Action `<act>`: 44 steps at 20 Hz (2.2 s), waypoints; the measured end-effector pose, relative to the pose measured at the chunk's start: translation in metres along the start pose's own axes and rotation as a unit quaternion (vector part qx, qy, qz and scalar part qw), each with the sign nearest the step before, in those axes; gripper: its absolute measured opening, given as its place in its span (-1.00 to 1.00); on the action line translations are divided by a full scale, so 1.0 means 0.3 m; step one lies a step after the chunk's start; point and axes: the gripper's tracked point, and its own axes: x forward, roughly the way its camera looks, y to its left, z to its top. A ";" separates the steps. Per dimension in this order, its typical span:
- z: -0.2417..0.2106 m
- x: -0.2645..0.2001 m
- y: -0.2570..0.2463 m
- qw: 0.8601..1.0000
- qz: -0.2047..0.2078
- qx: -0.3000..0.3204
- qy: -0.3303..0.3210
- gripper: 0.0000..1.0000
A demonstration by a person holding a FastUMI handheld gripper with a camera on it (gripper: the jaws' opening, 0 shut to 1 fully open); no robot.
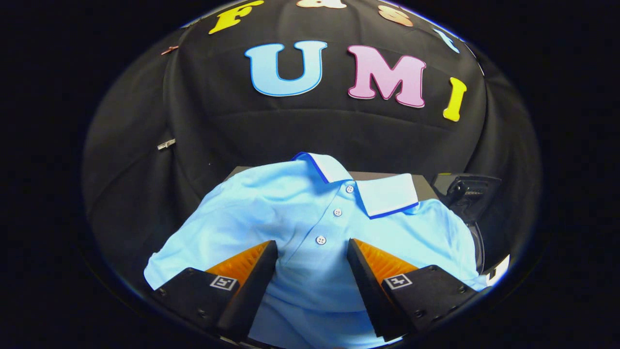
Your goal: Put the clothes into the washing machine and then close the washing machine lid.
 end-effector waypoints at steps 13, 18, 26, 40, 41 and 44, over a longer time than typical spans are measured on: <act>0.002 0.021 -0.067 0.999 -0.014 -0.019 0.032 -0.70; 0.020 0.020 -0.068 0.999 -0.007 -0.029 0.039 -0.80; 0.075 -0.053 -0.100 0.995 0.088 -0.039 0.004 -0.90; 0.147 -0.089 -0.691 0.982 0.191 0.006 0.015 -0.90; 0.131 -0.091 -0.741 0.981 0.191 0.019 0.026 -0.90; 0.113 -0.083 -0.907 0.983 0.177 0.045 0.029 -0.90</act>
